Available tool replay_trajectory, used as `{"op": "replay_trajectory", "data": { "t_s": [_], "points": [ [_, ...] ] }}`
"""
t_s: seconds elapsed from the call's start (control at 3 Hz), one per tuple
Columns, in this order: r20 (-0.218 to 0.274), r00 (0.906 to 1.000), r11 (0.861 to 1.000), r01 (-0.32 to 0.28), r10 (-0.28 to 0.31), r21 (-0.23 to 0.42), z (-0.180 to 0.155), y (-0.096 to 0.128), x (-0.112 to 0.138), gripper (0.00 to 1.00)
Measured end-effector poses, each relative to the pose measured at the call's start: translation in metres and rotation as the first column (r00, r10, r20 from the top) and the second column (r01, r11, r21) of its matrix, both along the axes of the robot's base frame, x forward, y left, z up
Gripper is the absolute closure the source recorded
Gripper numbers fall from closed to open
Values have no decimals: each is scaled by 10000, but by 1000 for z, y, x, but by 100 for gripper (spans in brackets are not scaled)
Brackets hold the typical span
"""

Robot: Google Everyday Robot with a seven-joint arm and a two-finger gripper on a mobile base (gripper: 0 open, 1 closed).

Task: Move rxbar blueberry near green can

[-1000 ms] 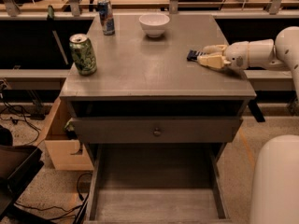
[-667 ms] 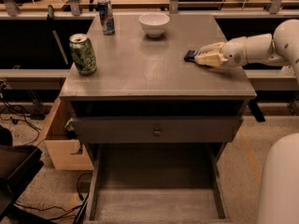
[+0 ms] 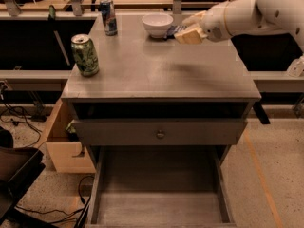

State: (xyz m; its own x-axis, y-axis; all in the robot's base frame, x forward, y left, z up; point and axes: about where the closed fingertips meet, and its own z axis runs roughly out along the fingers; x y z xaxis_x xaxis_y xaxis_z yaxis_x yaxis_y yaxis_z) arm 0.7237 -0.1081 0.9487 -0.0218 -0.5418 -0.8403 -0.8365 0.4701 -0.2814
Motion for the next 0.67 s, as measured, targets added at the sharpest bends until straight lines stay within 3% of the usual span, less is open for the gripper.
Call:
{"op": "replay_trajectory", "data": {
  "t_s": [0.33, 0.67],
  "points": [
    [372, 9992, 9988, -114, 131, -467, 34, 14, -27, 100],
    [372, 9992, 9988, -115, 133, -467, 34, 14, -27, 100]
  ]
}}
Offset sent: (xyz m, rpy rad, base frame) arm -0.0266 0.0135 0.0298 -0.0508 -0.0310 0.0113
